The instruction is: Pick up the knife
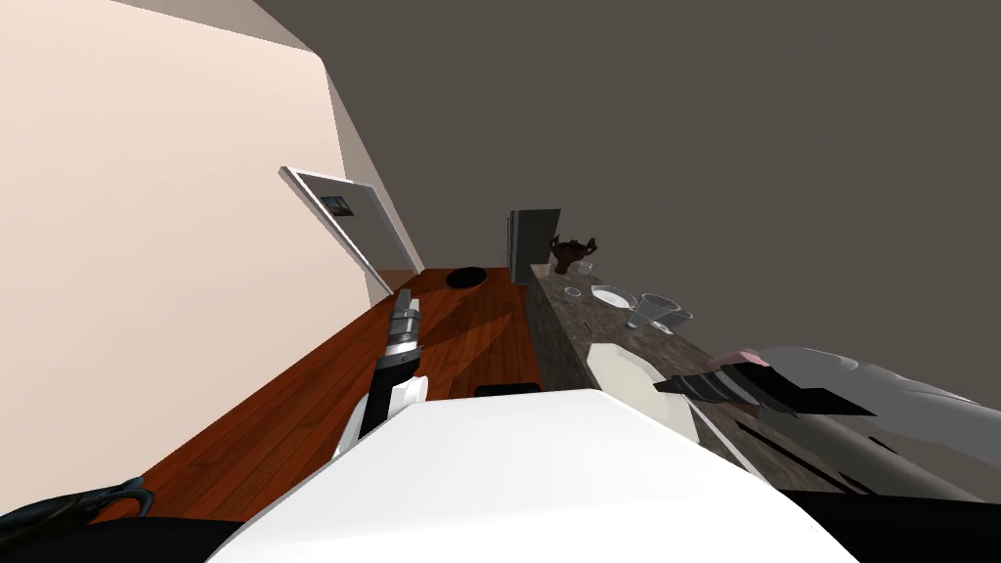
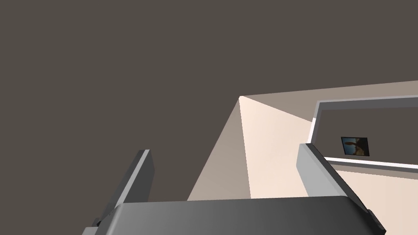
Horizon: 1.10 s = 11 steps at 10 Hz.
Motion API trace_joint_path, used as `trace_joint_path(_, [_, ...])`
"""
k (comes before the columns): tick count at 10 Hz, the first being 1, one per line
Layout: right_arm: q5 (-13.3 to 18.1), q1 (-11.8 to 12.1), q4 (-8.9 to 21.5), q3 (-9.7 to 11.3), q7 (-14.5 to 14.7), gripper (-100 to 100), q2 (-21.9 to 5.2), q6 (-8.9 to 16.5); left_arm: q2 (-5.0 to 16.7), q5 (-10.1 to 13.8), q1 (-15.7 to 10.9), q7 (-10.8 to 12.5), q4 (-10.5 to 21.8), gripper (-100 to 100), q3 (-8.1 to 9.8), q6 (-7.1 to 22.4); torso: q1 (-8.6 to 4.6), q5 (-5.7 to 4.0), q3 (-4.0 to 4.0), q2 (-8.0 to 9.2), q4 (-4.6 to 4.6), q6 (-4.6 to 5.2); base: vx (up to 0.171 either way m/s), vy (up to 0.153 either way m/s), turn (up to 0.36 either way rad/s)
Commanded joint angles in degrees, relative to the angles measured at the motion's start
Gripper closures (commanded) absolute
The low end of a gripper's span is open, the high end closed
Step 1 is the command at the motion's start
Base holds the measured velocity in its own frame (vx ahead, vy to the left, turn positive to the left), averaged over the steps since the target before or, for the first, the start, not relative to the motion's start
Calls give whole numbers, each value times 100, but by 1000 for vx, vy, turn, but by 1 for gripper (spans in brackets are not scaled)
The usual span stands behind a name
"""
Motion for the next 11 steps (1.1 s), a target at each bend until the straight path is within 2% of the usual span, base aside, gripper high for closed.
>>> trace_joint_path(1, [0, 0, 0, 0, 0, -100, 0, 0, 0, 0, 0, 0, 0, 0, 0, 0, 0, 0, 0, 0, 0, 0, 8, 76, -8])
trace_joint_path(2, [1, 7, -5, -2, -1, 100, -8, 23, 1, 0, 0, 0, 0, 0, 1, 0, -20, -4, 0, 0, 0, -1, 0, 10, -8])
trace_joint_path(6, [2, 7, -3, -1, -2, 100, -10, 20, 1, 0, 0, 0, 0, 0, 1, 0, -51, -15, 0, 1, 0, -2, 0, 2, 3])
trace_joint_path(7, [1, 7, -3, -1, -2, 0, -9, 20, 1, 0, 0, 0, 0, 0, 1, 0, -54, -15, 0, 1, 0, -2, 0, 0, 0])
trace_joint_path(8, [-55, 17, -62, -14, -17, 100, 38, -46, 1, 0, 0, 0, 0, 0, 2, 0, -56, -16, 0, 1, 0, -2, -23, -93, -47])
trace_joint_path(10, [-77, 48, -87, -27, -8, 100, 20, -48, 3, 0, 0, 0, 0, 0, 3, 0, -108, -26, 7, 12, 2, 3, -18, -99, -16])
trace_joint_path(11, [-80, 52, -92, -28, -12, 0, 16, -55, 2, 0, 0, 0, 0, 0, 2, 0, -90, -27, 4, 7, 1, 0, -2, -11, 0])
